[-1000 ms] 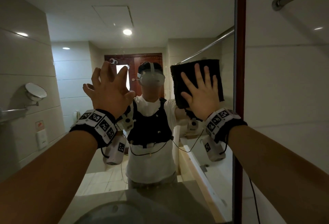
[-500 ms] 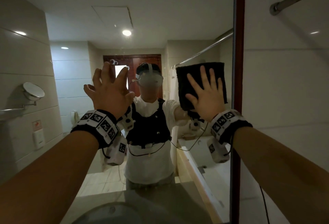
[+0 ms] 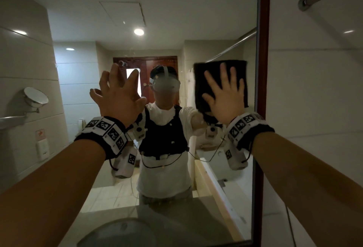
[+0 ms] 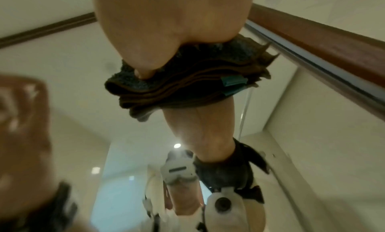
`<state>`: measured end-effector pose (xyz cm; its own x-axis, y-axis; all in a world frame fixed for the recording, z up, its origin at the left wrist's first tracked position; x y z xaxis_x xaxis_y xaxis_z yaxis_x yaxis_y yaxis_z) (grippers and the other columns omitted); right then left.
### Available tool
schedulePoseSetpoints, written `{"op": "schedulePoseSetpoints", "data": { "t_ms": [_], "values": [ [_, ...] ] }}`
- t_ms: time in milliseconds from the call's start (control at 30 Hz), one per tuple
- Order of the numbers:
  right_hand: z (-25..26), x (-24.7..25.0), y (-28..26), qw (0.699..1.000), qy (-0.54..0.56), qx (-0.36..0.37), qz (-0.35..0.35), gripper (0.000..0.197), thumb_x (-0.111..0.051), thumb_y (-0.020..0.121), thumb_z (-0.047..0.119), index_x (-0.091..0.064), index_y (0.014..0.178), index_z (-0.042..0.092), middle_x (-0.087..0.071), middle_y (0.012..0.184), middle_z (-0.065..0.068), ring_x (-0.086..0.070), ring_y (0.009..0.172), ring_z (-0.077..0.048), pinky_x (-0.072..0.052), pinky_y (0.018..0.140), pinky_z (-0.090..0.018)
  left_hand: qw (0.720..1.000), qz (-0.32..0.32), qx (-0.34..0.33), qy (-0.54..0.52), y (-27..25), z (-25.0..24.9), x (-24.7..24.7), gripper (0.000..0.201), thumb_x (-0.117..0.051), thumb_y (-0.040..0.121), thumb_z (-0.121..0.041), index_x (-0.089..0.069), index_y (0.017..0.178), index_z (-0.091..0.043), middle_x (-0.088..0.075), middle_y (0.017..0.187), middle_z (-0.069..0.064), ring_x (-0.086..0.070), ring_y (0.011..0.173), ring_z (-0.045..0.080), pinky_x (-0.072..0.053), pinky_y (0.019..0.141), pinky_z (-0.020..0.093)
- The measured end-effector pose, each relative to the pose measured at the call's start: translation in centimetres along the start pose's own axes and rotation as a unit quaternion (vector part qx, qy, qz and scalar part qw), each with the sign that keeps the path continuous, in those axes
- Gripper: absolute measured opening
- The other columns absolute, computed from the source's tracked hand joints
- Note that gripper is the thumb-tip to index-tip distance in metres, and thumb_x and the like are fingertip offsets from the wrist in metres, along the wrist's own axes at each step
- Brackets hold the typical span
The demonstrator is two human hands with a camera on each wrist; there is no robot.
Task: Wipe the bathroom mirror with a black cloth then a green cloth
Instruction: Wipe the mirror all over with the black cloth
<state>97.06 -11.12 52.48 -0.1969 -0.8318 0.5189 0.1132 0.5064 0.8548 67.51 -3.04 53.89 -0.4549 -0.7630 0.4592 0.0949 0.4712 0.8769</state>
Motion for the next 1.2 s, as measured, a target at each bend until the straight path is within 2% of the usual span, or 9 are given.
{"op": "schedulePoseSetpoints", "data": {
  "t_ms": [133, 267, 367, 567, 767, 900, 1000, 1100, 1200],
  "values": [
    [0.8, 0.2, 0.8, 0.997, 0.026, -0.068, -0.013, 0.066, -0.035, 0.102, 0.051, -0.002, 0.157, 0.04, 0.016, 0.165, -0.009, 0.014, 0.15, -0.038, 0.0, 0.119, -0.063, 1.0, 0.002, 0.003, -0.004, -0.1, -0.1, 0.1, 0.081, -0.069, 0.082, -0.055, -0.023, 0.148, -0.047, -0.004, 0.164, 0.005, -0.006, 0.15, 0.037, -0.018, 0.107, 0.072],
    [1.5, -1.1, -1.3, 0.996, -0.042, 0.08, -0.004, 0.067, -0.039, 0.099, 0.051, -0.007, 0.157, 0.041, 0.012, 0.166, -0.009, 0.01, 0.151, -0.04, -0.001, 0.118, -0.065, 1.0, -0.007, 0.006, -0.001, -0.1, -0.1, -0.1, 0.081, -0.07, 0.082, -0.053, -0.024, 0.148, -0.045, -0.005, 0.164, 0.006, -0.007, 0.15, 0.037, -0.02, 0.107, 0.071],
    [0.6, -1.3, -1.4, 0.991, -0.066, 0.12, -0.008, 0.067, -0.041, 0.098, 0.055, -0.01, 0.156, 0.043, 0.007, 0.167, -0.005, 0.006, 0.152, -0.036, -0.004, 0.119, -0.062, 1.0, -0.007, 0.005, 0.002, 0.0, 0.0, -0.3, 0.082, -0.07, 0.081, -0.054, -0.025, 0.149, -0.045, -0.005, 0.165, 0.006, -0.007, 0.15, 0.036, -0.019, 0.107, 0.072],
    [-1.0, 0.4, 0.4, 0.997, 0.026, -0.067, -0.025, 0.066, -0.037, 0.1, 0.054, -0.005, 0.156, 0.042, 0.01, 0.166, -0.006, 0.008, 0.152, -0.037, -0.007, 0.119, -0.064, 1.0, 0.002, 0.006, 0.011, 0.0, -0.1, 0.0, 0.083, -0.07, 0.081, -0.055, -0.024, 0.15, -0.045, -0.005, 0.165, 0.006, -0.007, 0.15, 0.036, -0.018, 0.107, 0.073],
    [-0.5, 0.0, -1.7, 0.999, -0.022, 0.023, 0.02, 0.069, -0.038, 0.1, 0.054, -0.001, 0.156, 0.044, 0.016, 0.166, -0.005, 0.013, 0.151, -0.036, -0.006, 0.119, -0.064, 1.0, 0.011, 0.014, 0.002, 0.0, -0.6, -0.1, 0.083, -0.07, 0.084, -0.051, -0.021, 0.15, -0.046, -0.001, 0.164, 0.005, -0.003, 0.15, 0.036, -0.019, 0.108, 0.072],
    [-0.5, 0.4, -1.1, 0.999, 0.018, -0.045, 0.016, 0.069, -0.034, 0.099, 0.059, 0.003, 0.156, 0.045, 0.018, 0.165, -0.002, 0.013, 0.151, -0.033, -0.004, 0.12, -0.061, 0.999, 0.04, -0.002, 0.02, 0.0, -0.1, 0.7, 0.08, -0.061, 0.088, -0.058, -0.014, 0.152, -0.048, 0.003, 0.165, 0.003, -0.001, 0.151, 0.034, -0.016, 0.109, 0.073],
    [0.5, 0.4, -0.5, 0.995, 0.028, -0.096, 0.019, 0.07, -0.032, 0.1, 0.058, 0.007, 0.156, 0.042, 0.02, 0.164, -0.005, 0.013, 0.151, -0.034, -0.006, 0.12, -0.062, 0.999, 0.036, -0.019, 0.002, -0.3, 1.1, 1.8, 0.074, -0.062, 0.087, -0.051, -0.022, 0.15, -0.046, -0.005, 0.164, 0.0, -0.011, 0.15, 0.032, -0.018, 0.108, 0.073],
    [0.9, 0.4, -0.5, 0.994, 0.029, -0.106, 0.026, 0.071, -0.032, 0.1, 0.057, 0.008, 0.156, 0.041, 0.021, 0.164, -0.006, 0.013, 0.151, -0.035, -0.006, 0.12, -0.062, 1.0, -0.004, 0.008, 0.018, -0.7, 3.3, 2.5, 0.076, -0.069, 0.084, -0.04, -0.028, 0.149, -0.041, -0.013, 0.162, 0.003, -0.018, 0.146, 0.036, -0.021, 0.108, 0.071],
    [1.4, 0.3, -0.4, 0.992, 0.032, -0.116, 0.024, 0.071, -0.033, 0.1, 0.056, 0.008, 0.156, 0.04, 0.021, 0.164, -0.007, 0.013, 0.151, -0.036, -0.006, 0.119, -0.062, 0.998, 0.015, 0.053, 0.043, -0.5, 5.3, 2.7, 0.089, -0.073, 0.081, -0.048, -0.018, 0.151, -0.043, -0.009, 0.162, 0.006, -0.014, 0.147, 0.038, -0.022, 0.108, 0.07]
  ]
}}
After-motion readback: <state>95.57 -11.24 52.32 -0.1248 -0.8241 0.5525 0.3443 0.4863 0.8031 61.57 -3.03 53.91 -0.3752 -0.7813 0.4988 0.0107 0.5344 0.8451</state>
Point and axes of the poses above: each hand's wrist, its own y-axis towards the middle knuckle, its own x-axis out of the back of the hand, z = x × y, the point moved 1 cm from there along y, towards the middle knuckle
